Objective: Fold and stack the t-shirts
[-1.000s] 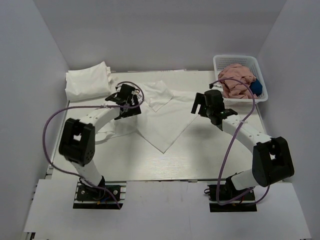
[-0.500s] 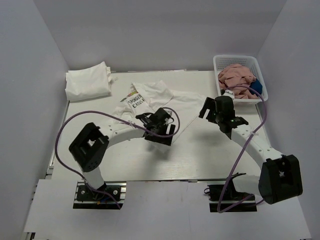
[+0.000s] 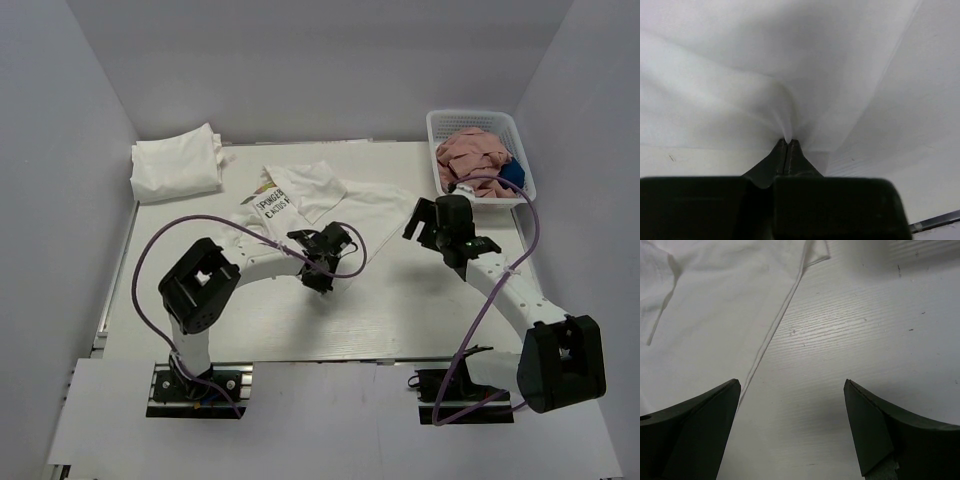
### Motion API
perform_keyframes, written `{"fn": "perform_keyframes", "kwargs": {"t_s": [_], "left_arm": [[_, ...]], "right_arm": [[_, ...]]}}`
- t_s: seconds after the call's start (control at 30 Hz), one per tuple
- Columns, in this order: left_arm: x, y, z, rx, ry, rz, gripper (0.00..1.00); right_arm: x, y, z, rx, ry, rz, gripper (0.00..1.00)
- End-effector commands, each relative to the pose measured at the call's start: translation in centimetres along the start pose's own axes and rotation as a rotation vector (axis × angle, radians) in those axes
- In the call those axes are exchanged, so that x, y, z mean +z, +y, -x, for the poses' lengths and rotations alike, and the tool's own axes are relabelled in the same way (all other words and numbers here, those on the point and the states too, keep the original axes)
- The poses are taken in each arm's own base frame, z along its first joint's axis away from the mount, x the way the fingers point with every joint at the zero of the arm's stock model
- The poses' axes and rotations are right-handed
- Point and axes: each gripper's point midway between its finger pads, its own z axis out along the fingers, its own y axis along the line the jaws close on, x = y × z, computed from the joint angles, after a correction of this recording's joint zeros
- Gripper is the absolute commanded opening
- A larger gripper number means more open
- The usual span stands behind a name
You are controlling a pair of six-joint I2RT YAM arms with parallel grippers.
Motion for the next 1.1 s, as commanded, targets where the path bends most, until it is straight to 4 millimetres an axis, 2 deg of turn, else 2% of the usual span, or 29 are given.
{"fn": "perform_keyframes", "kwargs": {"t_s": [0.0, 0.07, 0.17, 0.2, 0.27, 0.3, 0.33, 0.4, 0.43, 0.47, 0.6, 0.63, 0.7, 0.73, 0.8, 0.87, 0.9, 0.97, 1.03, 1.07], "left_arm": [[0.9, 0.4, -2.9, 0.012, 0.063, -0.016, 0.00], [0.0, 0.7, -2.7, 0.011, 0.037, -0.011, 0.00], [-2.2, 2.8, -1.0, -0.067, -0.047, 0.074, 0.00], [-4.4, 4.3, 0.0, -0.121, -0.122, 0.149, 0.00], [-7.3, 6.3, 1.6, -0.190, -0.231, 0.246, 0.00], [-8.7, 7.0, 1.7, -0.215, -0.260, 0.271, 0.00], [-11.2, 7.2, 2.6, -0.272, -0.339, 0.250, 0.00], [-13.5, 8.0, 3.1, -0.302, -0.414, 0.259, 0.00], [-13.9, 8.3, 2.7, -0.305, -0.423, 0.253, 0.00], [-15.5, 8.5, 3.1, -0.323, -0.474, 0.238, 0.00], [-17.7, 11.5, 1.4, -0.420, -0.508, 0.358, 0.00], [-18.1, 12.5, 0.6, -0.451, -0.506, 0.401, 0.00], [-18.7, 12.6, 0.8, -0.471, -0.529, 0.394, 0.00], [-18.7, 12.5, 1.0, -0.480, -0.545, 0.380, 0.00], [-18.9, 12.5, 1.1, -0.484, -0.553, 0.374, 0.00], [-19.4, 13.0, 1.1, -0.506, -0.572, 0.401, 0.00], [-19.5, 13.2, 1.2, -0.507, -0.578, 0.409, 0.00], [-20.0, 13.2, 1.5, -0.515, -0.598, 0.407, 0.00], [-20.1, 13.1, 1.7, -0.519, -0.605, 0.401, 0.00], [-20.1, 13.0, 1.9, -0.523, -0.612, 0.395, 0.00]], "right_arm": [[0.1, -0.6, 0.3, 0.006, -0.016, -0.020, 0.90], [0.2, -0.4, 0.4, -0.015, -0.018, -0.005, 0.90], [0.1, -0.5, 0.6, -0.029, -0.026, -0.002, 0.90], [0.0, -0.5, 0.8, -0.042, -0.037, 0.000, 0.90], [-0.1, -0.6, 1.0, -0.048, -0.045, -0.001, 0.90], [0.0, -0.3, 1.5, -0.045, -0.070, 0.013, 0.90], [0.0, -0.2, 1.1, -0.053, -0.057, 0.026, 0.90], [0.0, 0.9, 0.7, -0.071, -0.043, 0.088, 0.90], [0.2, 1.0, 0.5, -0.070, -0.036, 0.093, 0.90], [0.3, 1.1, 0.4, -0.080, -0.029, 0.102, 0.90], [0.8, 0.2, -0.7, -0.092, 0.025, 0.056, 0.90], [0.9, -0.2, -1.5, -0.100, 0.062, 0.040, 0.90], [0.8, 0.0, -3.0, -0.130, 0.113, 0.062, 0.88], [0.7, -0.5, -4.7, -0.136, 0.175, 0.065, 0.86], [0.6, -1.0, -6.6, -0.129, 0.229, 0.059, 0.85], [0.7, -1.0, -7.5, -0.119, 0.252, 0.072, 0.83], [0.8, -1.3, -8.8, -0.115, 0.291, 0.072, 0.81], [1.0, 0.1, -9.7, -0.093, 0.327, 0.143, 0.78], [1.1, 0.7, -11.0, -0.083, 0.367, 0.184, 0.71], [1.4, 0.9, -11.1, -0.080, 0.370, 0.192, 0.71]]}}
